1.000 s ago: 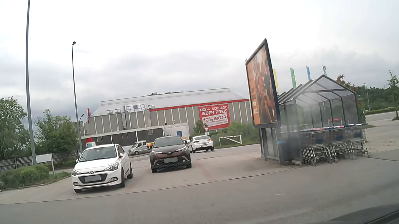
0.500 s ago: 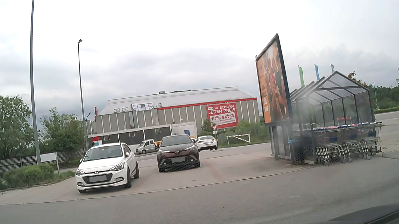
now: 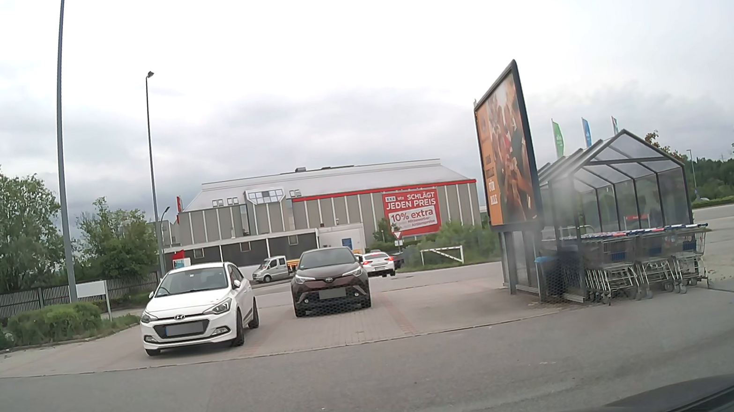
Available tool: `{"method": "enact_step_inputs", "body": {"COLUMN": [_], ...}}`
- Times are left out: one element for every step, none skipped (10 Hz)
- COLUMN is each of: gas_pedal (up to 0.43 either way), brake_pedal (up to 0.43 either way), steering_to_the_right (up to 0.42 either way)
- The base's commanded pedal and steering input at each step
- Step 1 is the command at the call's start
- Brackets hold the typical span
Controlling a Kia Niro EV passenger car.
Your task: Follow the waypoints while adhering to traffic rules and regulations
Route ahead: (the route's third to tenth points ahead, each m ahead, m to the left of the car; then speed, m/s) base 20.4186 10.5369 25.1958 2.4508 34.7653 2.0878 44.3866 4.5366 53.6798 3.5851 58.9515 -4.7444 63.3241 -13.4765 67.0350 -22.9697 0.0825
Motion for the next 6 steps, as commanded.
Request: {"method": "enact_step_inputs", "body": {"gas_pedal": [0.0, 0.0, 0.0, 0.0, 0.0, 0.0], "brake_pedal": [0.238, 0.244, 0.244, 0.25, 0.256, 0.262], "steering_to_the_right": [-0.262, -0.262, -0.262, -0.262, -0.262, -0.262]}}
